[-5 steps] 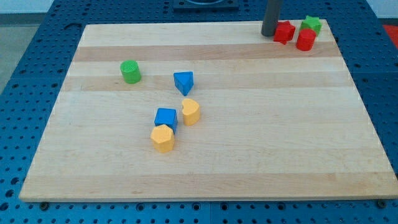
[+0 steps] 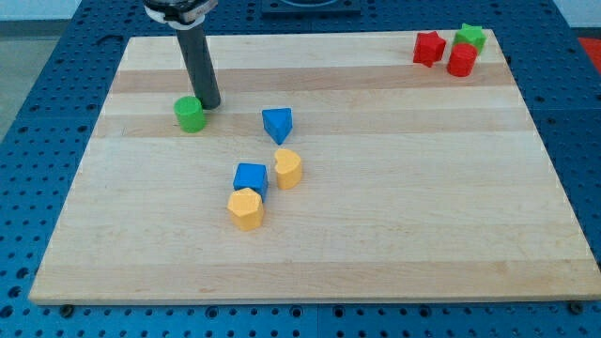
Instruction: Slide the green circle a bit up and right
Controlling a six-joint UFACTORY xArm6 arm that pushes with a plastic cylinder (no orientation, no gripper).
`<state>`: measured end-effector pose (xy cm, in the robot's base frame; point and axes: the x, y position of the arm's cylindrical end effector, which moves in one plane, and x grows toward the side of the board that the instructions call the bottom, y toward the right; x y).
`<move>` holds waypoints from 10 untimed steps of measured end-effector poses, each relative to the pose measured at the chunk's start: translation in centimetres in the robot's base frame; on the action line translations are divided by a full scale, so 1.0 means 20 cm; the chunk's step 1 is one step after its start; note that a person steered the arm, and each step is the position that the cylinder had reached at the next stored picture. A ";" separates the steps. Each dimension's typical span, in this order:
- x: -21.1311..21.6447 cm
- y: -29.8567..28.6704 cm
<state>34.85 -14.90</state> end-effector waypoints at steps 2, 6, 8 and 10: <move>-0.08 -0.22; -0.04 -0.15; -0.14 0.10; 0.13 -0.40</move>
<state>37.36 -22.82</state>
